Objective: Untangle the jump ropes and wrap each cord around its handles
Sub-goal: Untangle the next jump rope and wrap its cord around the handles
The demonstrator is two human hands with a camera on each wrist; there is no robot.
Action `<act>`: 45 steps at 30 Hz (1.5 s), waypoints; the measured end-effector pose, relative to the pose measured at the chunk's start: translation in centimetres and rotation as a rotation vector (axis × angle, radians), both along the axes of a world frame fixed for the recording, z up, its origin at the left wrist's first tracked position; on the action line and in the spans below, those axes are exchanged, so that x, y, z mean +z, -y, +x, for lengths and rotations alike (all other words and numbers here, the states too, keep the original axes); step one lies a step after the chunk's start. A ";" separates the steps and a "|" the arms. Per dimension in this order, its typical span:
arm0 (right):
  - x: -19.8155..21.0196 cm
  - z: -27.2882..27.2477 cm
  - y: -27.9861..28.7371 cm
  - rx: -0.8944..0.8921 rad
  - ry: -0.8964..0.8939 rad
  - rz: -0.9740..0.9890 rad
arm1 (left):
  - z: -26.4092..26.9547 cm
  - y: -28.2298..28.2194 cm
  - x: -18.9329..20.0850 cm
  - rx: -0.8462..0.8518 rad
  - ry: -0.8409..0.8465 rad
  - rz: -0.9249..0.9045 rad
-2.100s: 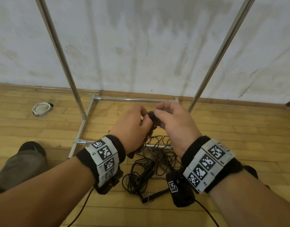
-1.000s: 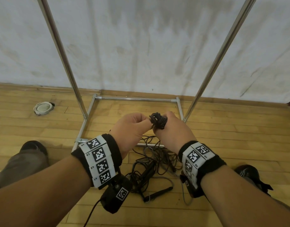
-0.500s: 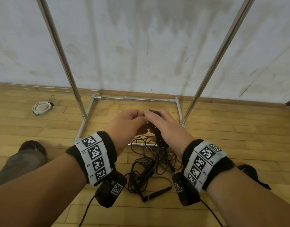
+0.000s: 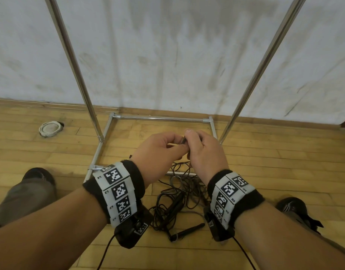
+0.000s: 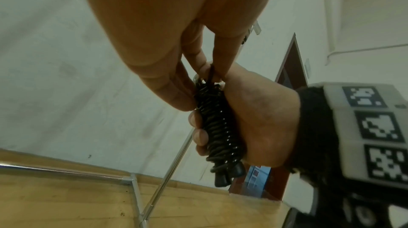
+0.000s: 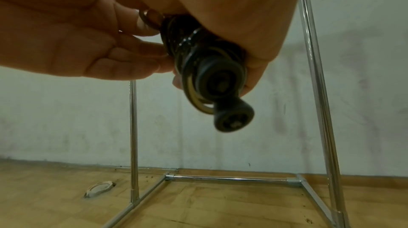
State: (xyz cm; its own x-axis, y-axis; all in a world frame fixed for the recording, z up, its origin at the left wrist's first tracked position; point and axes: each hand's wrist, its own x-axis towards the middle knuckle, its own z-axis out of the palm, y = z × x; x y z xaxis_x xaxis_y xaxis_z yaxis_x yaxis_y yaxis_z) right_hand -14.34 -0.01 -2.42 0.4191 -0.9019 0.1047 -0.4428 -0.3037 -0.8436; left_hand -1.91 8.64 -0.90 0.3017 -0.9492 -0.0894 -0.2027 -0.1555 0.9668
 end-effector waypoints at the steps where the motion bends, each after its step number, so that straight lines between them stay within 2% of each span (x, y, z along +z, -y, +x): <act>1: 0.0 0.1 0.0 -0.005 -0.002 -0.002 | 0.1 0.1 -0.1 0.002 -0.034 0.005; 5: 0.0 0.4 0.3 -0.006 -0.020 0.050 | 0.5 0.2 -0.5 -0.009 -0.149 0.031; 9: 0.0 0.3 0.9 -0.050 0.053 0.196 | 0.4 0.3 -0.4 -0.049 -0.214 0.015; 12: -0.1 0.1 1.2 -0.086 0.147 0.317 | 0.4 0.3 0.1 -0.085 -0.172 0.009; 14: 0.2 0.2 1.2 -0.051 0.138 0.379 | 0.4 0.1 0.4 -0.106 -0.110 0.019; 16: 0.8 0.2 1.1 0.023 0.098 0.415 | 0.7 0.1 0.6 -0.088 -0.122 0.025; 18: 1.2 -0.1 0.8 0.097 0.093 0.348 | 1.4 0.3 0.7 0.002 -0.254 0.039; 20: 1.6 -0.4 0.5 0.185 0.008 0.105 | 2.3 0.5 0.6 0.099 -0.447 0.043; 22: 1.9 -0.6 0.2 0.254 -0.103 -0.094 | 2.9 0.6 0.5 0.119 -0.571 0.030; 24: 2.2 -0.7 0.1 0.273 -0.173 -0.144 | 3.2 0.6 0.4 0.083 -0.608 0.009; 27: 2.1 -1.1 0.1 0.316 -0.212 -0.153 | 3.1 0.6 0.3 0.061 -0.600 -0.012; 30: 1.9 -1.0 -0.3 0.331 -0.172 -0.099 | 2.7 0.4 0.5 0.051 -0.582 -0.033; 35: 1.1 -0.5 -0.7 0.217 -0.224 -0.127 | 2.2 0.1 1.0 0.093 -0.343 0.003; 39: 0.3 -0.2 0.0 0.100 -0.327 -0.186 | 1.4 -0.1 0.9 0.063 -0.290 0.041; 45: -0.9 0.0 1.2 0.084 -0.435 -0.150 | -0.3 0.1 0.9 0.071 -0.146 0.117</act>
State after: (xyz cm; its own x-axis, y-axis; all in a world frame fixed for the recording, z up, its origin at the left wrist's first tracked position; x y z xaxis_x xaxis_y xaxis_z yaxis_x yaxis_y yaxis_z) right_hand -14.39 -1.21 -3.28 0.5242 -0.8511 0.0294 -0.7139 -0.4581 -0.5296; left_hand -2.24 8.54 0.02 0.3432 -0.9066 -0.2456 -0.0467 -0.2777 0.9595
